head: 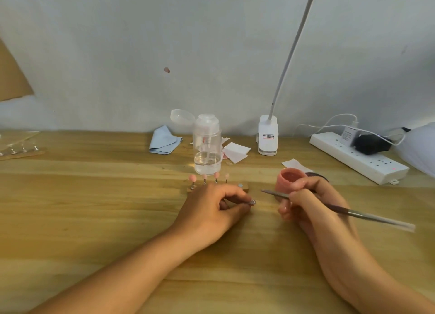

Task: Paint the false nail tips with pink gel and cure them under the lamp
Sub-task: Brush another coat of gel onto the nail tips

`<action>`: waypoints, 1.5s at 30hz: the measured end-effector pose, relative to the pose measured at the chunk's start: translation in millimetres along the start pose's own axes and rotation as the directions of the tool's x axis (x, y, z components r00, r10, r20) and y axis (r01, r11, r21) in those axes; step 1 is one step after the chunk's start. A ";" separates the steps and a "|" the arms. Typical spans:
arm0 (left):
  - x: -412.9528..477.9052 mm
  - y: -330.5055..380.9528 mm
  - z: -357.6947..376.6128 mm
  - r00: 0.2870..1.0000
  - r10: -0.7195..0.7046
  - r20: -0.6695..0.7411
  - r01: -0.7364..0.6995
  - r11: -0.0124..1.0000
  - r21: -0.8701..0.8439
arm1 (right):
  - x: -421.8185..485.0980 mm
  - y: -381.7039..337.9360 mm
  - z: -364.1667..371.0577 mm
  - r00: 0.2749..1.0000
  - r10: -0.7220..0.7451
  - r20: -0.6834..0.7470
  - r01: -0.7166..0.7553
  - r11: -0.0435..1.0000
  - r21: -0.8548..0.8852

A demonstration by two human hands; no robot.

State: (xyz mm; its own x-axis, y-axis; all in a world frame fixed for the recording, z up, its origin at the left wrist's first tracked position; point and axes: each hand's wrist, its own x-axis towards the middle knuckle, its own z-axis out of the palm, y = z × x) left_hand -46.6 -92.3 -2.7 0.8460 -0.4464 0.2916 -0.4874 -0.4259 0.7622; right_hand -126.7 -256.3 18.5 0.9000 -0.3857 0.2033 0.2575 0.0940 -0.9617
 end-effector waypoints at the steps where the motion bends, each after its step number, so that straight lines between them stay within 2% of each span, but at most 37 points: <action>1: -0.1 0.1 0.3 1.000 -0.003 -0.004 0.003 1.000 0.002 | 0.3 -0.6 -0.3 1.000 0.012 0.006 -0.012 1.000 -0.020; 7: -2.0 3.0 -0.3 1.000 -0.005 -0.012 0.005 1.000 0.019 | -2.9 -1.7 1.9 0.998 -0.011 0.067 0.020 0.990 -0.142; 28: -0.8 1.7 0.3 1.000 -0.017 0.002 0.017 0.999 -0.043 | -2.3 3.7 2.1 0.995 -0.018 0.094 0.034 0.984 -0.172; 33: -0.8 1.6 -0.1 1.000 -0.002 0.000 0.002 1.000 -0.021 | -2.8 -0.7 1.0 0.997 -0.071 0.038 0.073 0.996 -0.043; 38: -0.8 0.3 -0.3 1.000 0.004 0.008 -0.003 0.998 -0.056 | -5.6 -2.4 3.3 0.982 -0.144 0.123 0.147 0.989 -0.018; 45: -0.8 0.8 0.2 1.000 -0.016 0.027 0.020 0.989 -0.143 | -2.0 1.0 0.6 0.991 -0.066 0.119 0.070 0.997 -0.032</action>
State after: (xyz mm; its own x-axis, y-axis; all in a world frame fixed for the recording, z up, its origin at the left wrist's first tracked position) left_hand -47.7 -92.5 -2.4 0.8479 -0.4601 0.2635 -0.4344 -0.3178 0.8428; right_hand -128.0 -254.9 17.2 0.9164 -0.2793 0.2866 0.3086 0.0371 -0.9505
